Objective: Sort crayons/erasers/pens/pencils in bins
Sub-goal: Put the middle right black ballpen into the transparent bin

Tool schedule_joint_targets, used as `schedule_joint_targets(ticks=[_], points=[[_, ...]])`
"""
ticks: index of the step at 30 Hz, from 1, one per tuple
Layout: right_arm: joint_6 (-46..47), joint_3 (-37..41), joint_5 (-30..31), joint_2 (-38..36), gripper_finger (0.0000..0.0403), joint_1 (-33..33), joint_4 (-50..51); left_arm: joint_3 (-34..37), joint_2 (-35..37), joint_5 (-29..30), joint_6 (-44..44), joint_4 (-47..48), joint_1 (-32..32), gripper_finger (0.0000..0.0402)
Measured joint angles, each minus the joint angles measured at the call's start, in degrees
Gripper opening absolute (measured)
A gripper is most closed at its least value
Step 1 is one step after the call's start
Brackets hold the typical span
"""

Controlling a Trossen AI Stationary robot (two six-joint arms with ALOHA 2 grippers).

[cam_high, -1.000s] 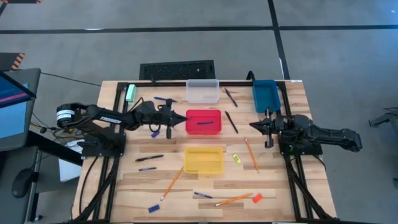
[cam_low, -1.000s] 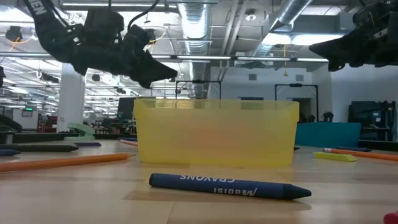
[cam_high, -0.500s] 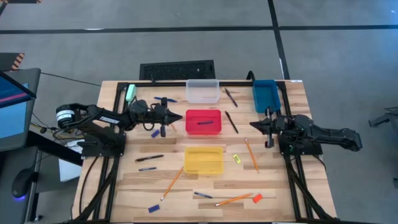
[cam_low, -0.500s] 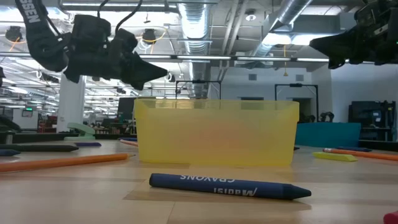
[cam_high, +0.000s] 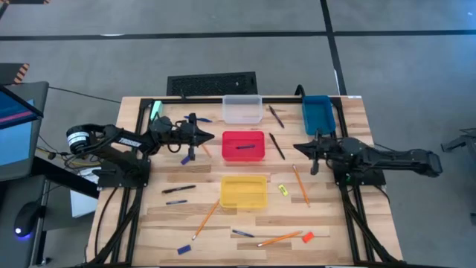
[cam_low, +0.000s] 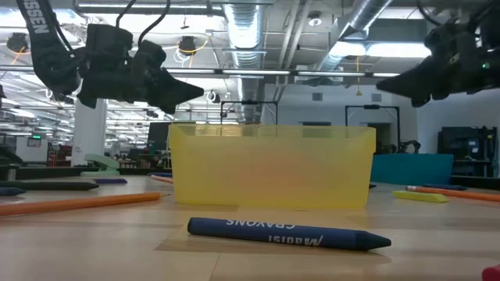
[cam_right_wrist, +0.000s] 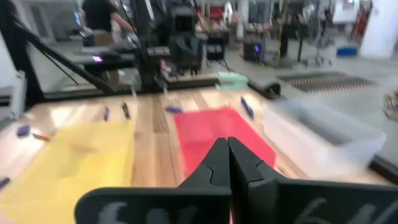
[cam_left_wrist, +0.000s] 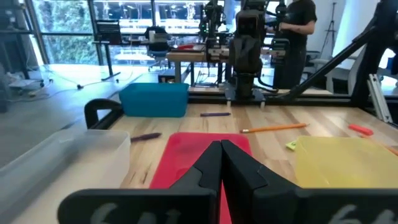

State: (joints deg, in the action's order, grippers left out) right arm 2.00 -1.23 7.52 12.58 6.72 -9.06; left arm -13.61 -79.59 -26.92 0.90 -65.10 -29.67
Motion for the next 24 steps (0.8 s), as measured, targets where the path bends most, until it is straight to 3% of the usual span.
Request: schedule_joint_targets(ticks=[7,16,24], points=[[4.05,-4.82,3.24,8.4,0.0003,-0.63,3.21,0.0,0.0,-0.31,0.07,0.03,-0.24,0.0],[8.28,-15.1,13.53,21.06,0.0003,-4.0,13.66,0.0,0.0,-0.29,0.07,0.09,-0.22,0.0],[17.59,-22.13,13.71,29.93,0.0022,-2.38,22.45,0.0,0.0,-0.24,0.03,0.24,-0.22,0.0]])
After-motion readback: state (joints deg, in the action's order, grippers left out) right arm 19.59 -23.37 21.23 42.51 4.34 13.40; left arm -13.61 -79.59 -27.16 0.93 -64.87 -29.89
